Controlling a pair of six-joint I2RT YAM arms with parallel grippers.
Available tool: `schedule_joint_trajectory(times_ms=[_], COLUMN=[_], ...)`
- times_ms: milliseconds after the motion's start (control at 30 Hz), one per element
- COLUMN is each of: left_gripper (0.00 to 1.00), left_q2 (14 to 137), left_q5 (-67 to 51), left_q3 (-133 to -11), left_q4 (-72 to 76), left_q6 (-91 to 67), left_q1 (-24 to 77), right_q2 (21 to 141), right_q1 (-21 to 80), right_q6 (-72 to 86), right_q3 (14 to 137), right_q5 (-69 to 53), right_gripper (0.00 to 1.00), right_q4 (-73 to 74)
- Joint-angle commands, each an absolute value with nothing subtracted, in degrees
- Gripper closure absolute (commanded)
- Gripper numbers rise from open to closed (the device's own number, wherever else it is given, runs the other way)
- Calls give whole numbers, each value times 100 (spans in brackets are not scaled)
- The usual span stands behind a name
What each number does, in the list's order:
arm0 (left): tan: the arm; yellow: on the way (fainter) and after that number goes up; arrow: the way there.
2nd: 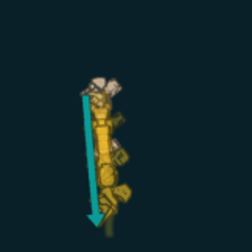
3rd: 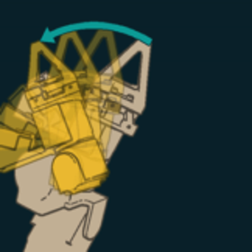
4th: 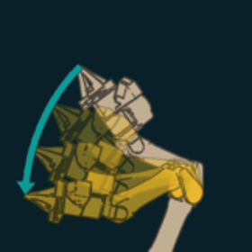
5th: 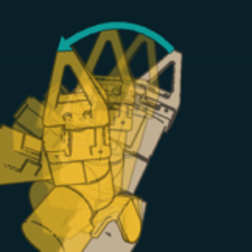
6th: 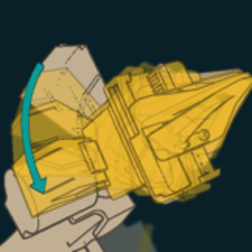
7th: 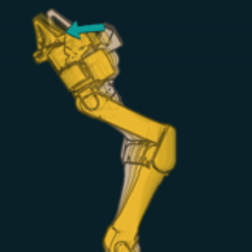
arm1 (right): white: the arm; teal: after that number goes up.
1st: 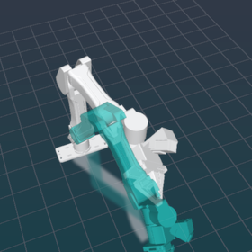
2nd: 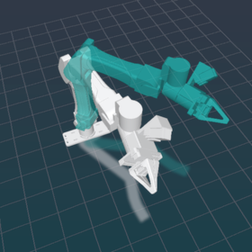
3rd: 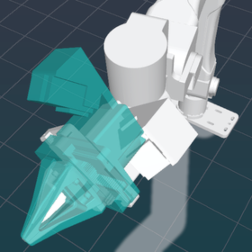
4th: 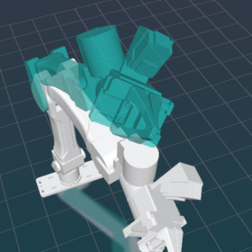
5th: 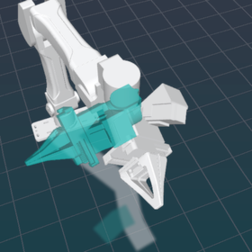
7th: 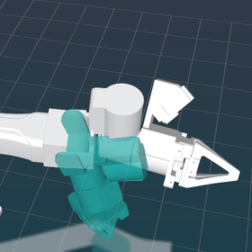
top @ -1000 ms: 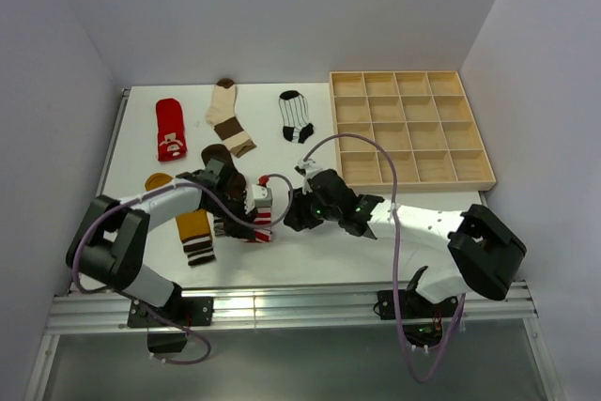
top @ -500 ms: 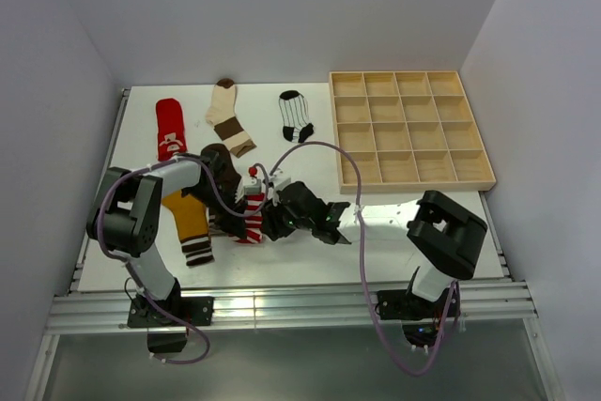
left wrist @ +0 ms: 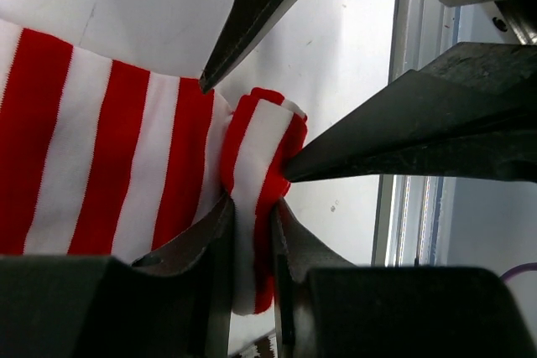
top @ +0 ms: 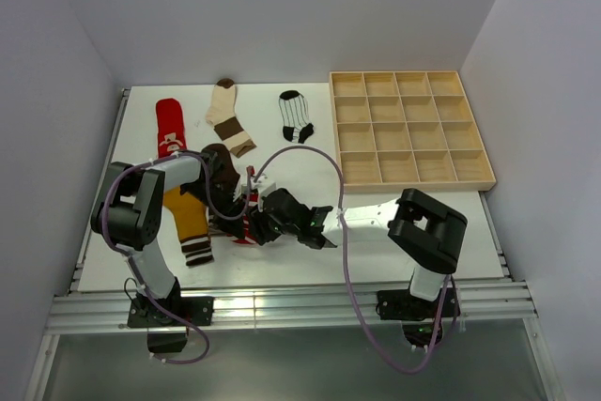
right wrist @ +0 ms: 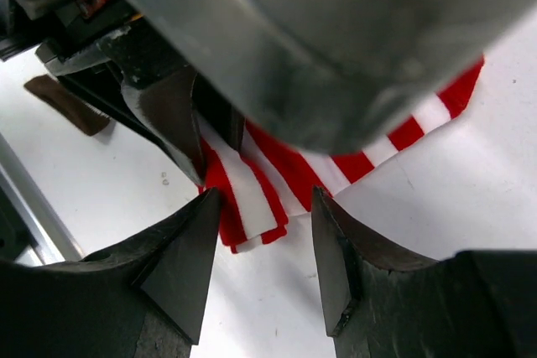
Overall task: Roll the socks
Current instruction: Roll the sock at the center of the board.
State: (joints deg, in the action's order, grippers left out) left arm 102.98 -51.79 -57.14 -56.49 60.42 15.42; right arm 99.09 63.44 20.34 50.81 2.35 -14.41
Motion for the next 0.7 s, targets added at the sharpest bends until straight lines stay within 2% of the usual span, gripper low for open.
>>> schedule_joint_trajectory(times_ms=[0, 667], left_gripper=[99, 100], left_q2=[10371, 10450], left_q5=[-5291, -5212], left_q3=[-5915, -5897], left_q4=[-5801, -5625], left_q6=[5959, 5757], left_q1=[1591, 1591], right_q2=[10037, 10116], right_q1=[6662, 6917], right_q6=[1617, 1687], right_q3=[5423, 5440], right_q5=[202, 26], right_gripper=[45, 45], right_q4=[-1767, -1828])
